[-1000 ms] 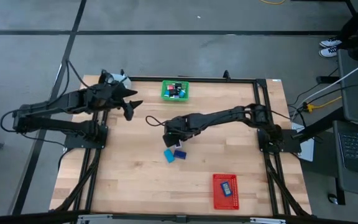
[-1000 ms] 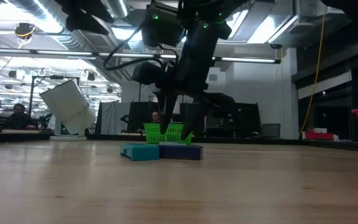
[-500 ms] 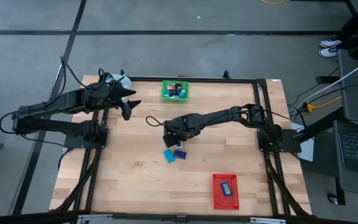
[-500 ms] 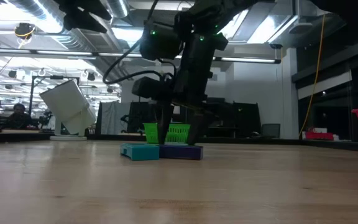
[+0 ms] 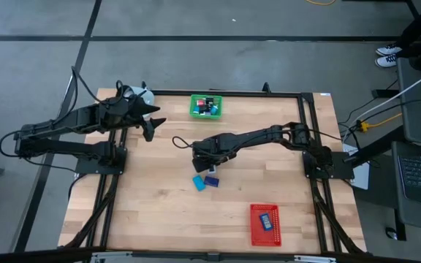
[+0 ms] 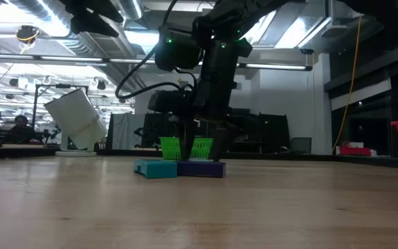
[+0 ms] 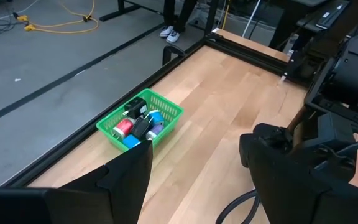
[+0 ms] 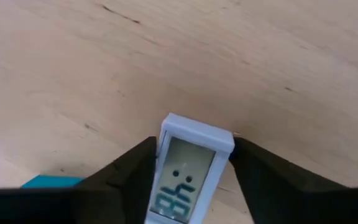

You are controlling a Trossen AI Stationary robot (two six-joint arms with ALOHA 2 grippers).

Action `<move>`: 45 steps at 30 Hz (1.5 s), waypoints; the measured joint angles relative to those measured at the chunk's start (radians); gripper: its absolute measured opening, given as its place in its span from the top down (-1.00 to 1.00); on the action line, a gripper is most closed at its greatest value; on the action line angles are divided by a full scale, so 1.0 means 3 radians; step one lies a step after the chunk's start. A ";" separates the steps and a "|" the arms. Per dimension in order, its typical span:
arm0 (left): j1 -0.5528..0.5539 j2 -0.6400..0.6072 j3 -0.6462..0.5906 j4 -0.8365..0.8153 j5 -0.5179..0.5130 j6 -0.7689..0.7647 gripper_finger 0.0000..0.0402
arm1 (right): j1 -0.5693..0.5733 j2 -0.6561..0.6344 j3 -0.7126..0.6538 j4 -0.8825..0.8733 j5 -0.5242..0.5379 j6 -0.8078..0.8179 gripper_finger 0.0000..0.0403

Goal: Pick & Place Office items
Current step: Put the white digital timer into the red bin

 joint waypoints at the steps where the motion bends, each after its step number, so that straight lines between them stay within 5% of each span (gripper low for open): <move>1: 0.0000 0.0000 0.0000 0.0000 0.0000 0.0000 -0.28 | -0.0005 0.0000 -0.0001 -0.0005 0.0000 -0.0004 -0.02; 7: 0.0001 0.0000 0.0000 0.0000 0.0000 0.0000 -0.28 | -0.0010 -0.0008 -0.0004 0.0012 -0.0015 -0.0037 0.28; 15: 0.0000 0.0000 0.0000 0.0000 -0.0001 -0.0001 -0.28 | -0.0015 -0.0014 0.0139 -0.0003 -0.0051 -0.0106 0.24; 23: 0.0001 0.0000 -0.0001 0.0000 -0.0001 0.0000 -0.28 | -0.0009 -0.0085 0.0773 0.0022 -0.0001 -0.0429 0.29; 35: 0.0001 0.0000 -0.0001 0.0000 -0.0001 0.0004 -0.28 | 0.0690 -0.0093 0.1673 -0.1491 -0.0011 -0.0564 0.28; 45: 0.0001 0.0000 -0.0001 0.0000 -0.0001 0.0005 -0.28 | 0.1530 -0.0095 0.1748 -0.2408 -0.0159 0.0393 0.27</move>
